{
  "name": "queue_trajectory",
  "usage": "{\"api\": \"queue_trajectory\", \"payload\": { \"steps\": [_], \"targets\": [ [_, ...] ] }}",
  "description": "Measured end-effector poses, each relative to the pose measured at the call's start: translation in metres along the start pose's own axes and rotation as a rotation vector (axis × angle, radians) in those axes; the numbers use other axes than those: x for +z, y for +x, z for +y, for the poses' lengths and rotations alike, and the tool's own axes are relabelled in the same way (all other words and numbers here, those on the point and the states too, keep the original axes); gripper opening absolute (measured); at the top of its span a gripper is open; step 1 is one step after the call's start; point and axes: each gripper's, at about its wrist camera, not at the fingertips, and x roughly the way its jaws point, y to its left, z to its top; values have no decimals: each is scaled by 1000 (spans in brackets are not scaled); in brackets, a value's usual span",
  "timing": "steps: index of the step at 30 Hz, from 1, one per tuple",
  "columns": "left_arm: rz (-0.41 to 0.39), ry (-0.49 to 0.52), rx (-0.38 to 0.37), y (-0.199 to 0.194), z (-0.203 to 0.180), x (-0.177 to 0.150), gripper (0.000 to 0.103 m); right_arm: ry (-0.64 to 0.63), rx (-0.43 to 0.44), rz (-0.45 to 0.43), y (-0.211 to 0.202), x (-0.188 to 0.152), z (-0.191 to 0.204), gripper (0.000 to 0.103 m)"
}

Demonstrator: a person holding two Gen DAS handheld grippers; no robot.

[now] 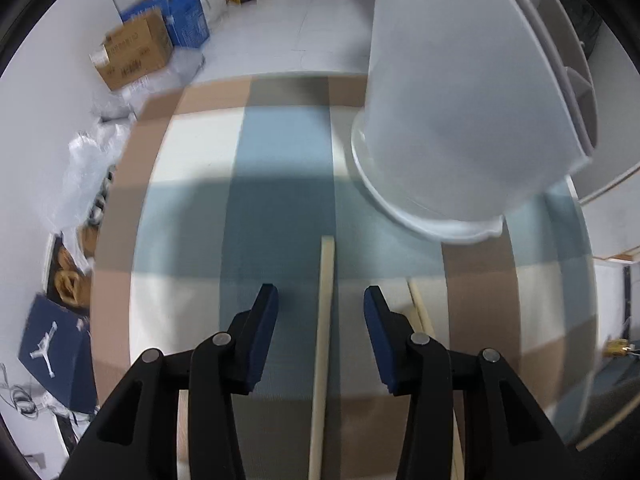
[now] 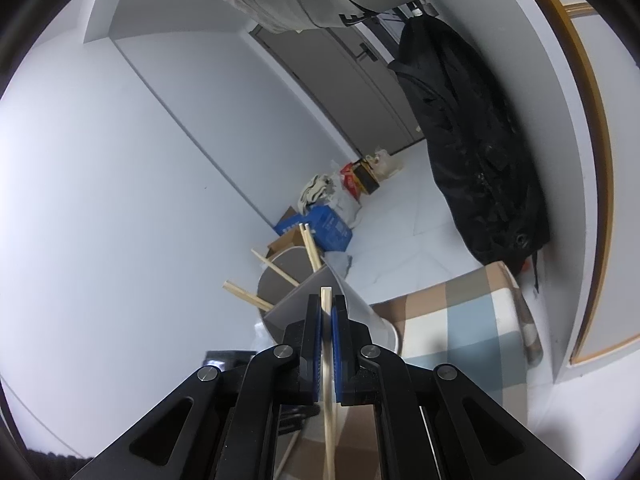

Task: Organize utensils
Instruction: 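Lift the left gripper's chopstick and carry both chopsticks above the white holder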

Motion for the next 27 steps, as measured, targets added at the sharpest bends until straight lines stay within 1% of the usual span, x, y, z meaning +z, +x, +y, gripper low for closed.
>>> {"api": "queue_trajectory", "payload": {
  "steps": [2, 3, 4, 5, 6, 8, 9, 10, 11, 13, 16, 18, 20, 21, 22, 24, 25, 27],
  "targets": [
    [-15, -4, -2, -1, 5, 1, 39, 3, 1, -3, 0, 0, -1, 4],
    [-18, -7, -12, 0, 6, 2, 36, 3, 1, -4, 0, 0, -1, 4],
    [-34, -9, -11, -1, 7, 1, 23, 4, 1, -3, 0, 0, -1, 4],
    [-46, -7, -4, -2, 8, 0, 15, 5, 1, -2, 0, 0, -2, 4],
    [-51, -7, -6, -4, 10, 0, 2, 7, 2, 0, 0, 0, -2, 4],
    [-56, -45, -51, -6, 18, -2, 2, 6, 2, 0, 0, 0, -1, 4],
    [-72, -59, -62, -9, 20, -2, 2, 4, 1, 0, 0, 0, -1, 4],
    [-90, -62, -58, -13, 18, -3, 2, 4, 1, -1, 0, 0, -1, 4],
    [-125, -63, -58, -23, 21, -6, 2, 2, 1, -3, 0, 0, -1, 4],
    [-163, -65, -80, -38, 17, -8, 2, -7, 2, -2, 1, -1, 1, 4],
    [-259, -52, -100, -75, 18, -15, 2, -31, 0, 2, 4, -2, 7, 4],
    [-304, -62, -126, -95, 19, -16, 2, -54, -1, 3, 5, -2, 13, 4],
    [-375, -67, -141, -122, 22, -19, 2, -69, 5, -2, 5, -1, 19, 4],
    [-395, -71, -146, -128, 20, -19, 2, -80, 6, -8, 5, 1, 24, 4],
    [-429, -79, -169, -144, 22, -19, 2, -86, 7, -13, 5, 2, 27, 4],
    [-479, -84, -194, -156, 23, -15, 2, -98, 17, -23, 5, 7, 35, 4],
    [-519, -84, -209, -171, 24, -14, 2, -106, 22, -26, 6, 11, 40, 4],
    [-572, -96, -239, -189, 25, -9, 2, -120, 32, -36, 8, 19, 50, 4]
  ]
}}
